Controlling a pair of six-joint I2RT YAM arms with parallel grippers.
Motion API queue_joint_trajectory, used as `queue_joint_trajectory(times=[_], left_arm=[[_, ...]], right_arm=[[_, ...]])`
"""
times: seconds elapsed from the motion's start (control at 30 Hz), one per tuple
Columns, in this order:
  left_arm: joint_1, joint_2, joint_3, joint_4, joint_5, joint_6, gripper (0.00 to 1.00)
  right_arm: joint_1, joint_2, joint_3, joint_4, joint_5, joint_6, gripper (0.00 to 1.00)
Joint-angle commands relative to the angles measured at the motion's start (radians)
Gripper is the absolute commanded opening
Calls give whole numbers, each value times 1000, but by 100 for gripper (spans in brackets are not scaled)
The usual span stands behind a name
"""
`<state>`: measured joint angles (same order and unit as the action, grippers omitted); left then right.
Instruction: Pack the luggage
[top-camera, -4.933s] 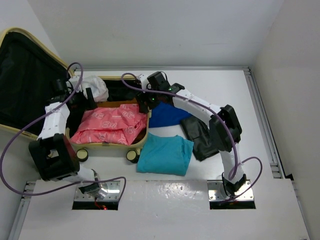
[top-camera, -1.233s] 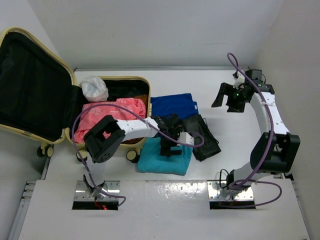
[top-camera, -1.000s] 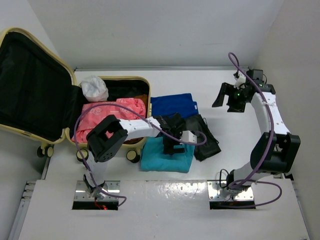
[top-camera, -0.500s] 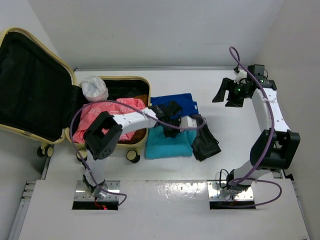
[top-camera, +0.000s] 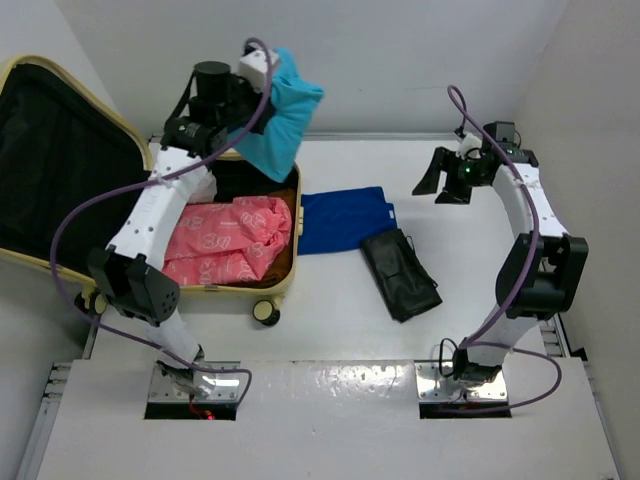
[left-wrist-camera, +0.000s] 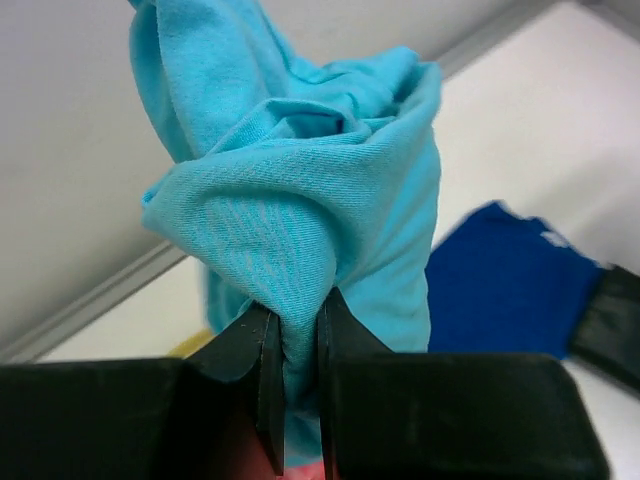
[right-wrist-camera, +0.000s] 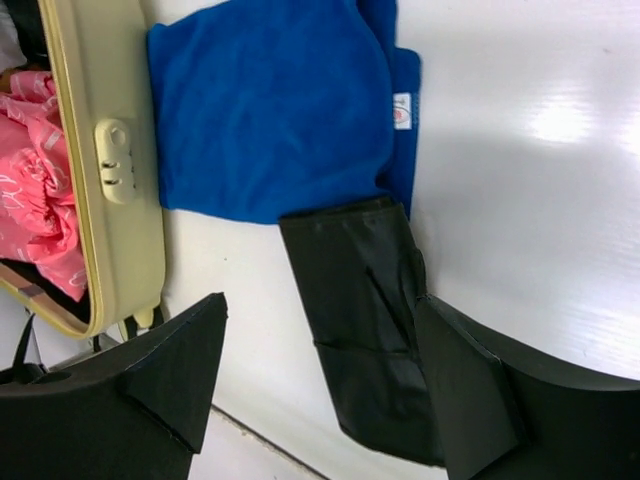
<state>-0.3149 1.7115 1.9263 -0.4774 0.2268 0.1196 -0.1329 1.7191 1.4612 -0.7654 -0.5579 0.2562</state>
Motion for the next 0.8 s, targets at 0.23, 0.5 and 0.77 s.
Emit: queue_joint_trajectory(times=[0.23, 0.5, 0.77], left_arm=[[158, 112, -342, 126, -66, 109, 0], [159, 336, -297, -68, -67, 296, 0], [139, 522, -142, -196, -50, 276, 15]], right_arm=[[111, 109, 169, 135, 38, -9, 75], [156, 157, 203, 92, 67, -64, 77], [158, 192, 220, 74, 73, -84, 78]])
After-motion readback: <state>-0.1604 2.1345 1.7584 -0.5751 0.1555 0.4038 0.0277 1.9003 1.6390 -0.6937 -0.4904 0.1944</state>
